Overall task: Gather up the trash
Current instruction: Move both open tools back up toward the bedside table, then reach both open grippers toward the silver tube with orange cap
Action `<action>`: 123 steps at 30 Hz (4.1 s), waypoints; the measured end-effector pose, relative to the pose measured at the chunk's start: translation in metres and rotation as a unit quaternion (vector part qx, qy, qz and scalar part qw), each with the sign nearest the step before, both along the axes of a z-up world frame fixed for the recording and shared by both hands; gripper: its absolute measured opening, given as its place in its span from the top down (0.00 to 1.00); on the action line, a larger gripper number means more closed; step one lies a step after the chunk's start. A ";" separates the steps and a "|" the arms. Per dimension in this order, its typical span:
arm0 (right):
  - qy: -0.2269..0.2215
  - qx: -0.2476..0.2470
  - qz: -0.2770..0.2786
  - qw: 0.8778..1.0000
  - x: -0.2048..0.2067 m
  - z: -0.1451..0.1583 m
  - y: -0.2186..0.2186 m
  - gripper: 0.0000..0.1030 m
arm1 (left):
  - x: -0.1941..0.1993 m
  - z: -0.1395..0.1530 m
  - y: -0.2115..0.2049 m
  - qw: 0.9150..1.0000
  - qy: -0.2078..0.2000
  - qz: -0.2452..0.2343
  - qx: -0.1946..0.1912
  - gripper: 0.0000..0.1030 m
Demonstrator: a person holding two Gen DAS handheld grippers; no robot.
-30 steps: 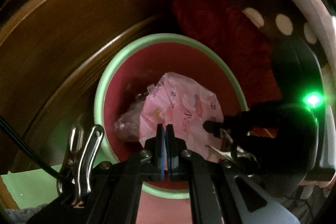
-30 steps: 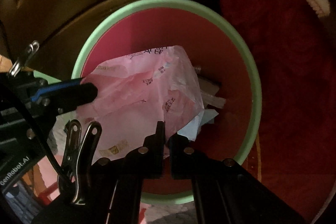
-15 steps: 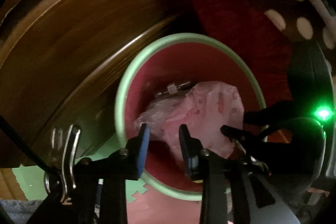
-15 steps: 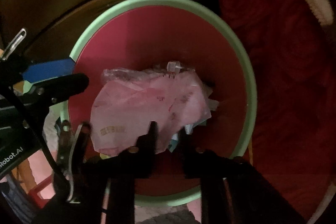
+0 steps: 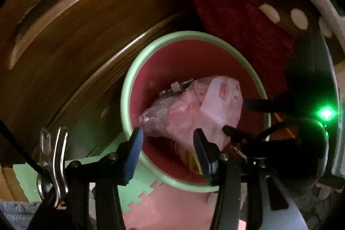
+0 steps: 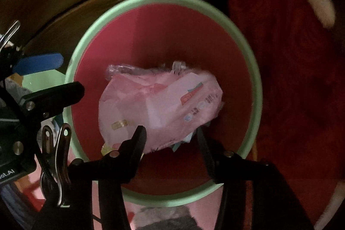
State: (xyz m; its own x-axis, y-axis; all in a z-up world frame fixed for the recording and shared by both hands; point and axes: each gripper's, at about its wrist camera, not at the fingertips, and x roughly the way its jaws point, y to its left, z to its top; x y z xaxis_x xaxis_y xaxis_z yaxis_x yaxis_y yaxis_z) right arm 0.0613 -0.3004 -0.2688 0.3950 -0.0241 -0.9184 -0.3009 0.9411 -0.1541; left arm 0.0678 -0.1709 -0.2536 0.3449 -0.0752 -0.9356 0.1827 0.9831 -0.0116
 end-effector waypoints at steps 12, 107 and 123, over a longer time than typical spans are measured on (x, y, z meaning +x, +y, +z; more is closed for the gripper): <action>-0.028 -0.036 0.025 0.999 -0.009 0.027 0.014 0.39 | -0.013 0.024 0.003 0.999 -0.042 -0.012 0.014 0.50; -0.257 0.281 0.059 0.923 0.057 0.268 0.102 0.30 | 0.039 0.290 0.175 0.947 -0.280 0.134 -0.078 0.44; -0.242 0.317 0.022 0.917 0.099 0.260 0.115 0.30 | 0.064 0.282 0.202 0.948 -0.265 0.164 -0.066 0.44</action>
State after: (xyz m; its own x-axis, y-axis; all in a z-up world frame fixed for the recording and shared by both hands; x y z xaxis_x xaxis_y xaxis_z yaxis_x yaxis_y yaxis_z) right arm 0.1604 -0.1858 -0.0091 0.7478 0.4789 -0.4599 -0.3806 0.8767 0.2941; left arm 0.1318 0.0313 0.0286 0.7890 0.0136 -0.6142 -0.1183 0.9844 -0.1302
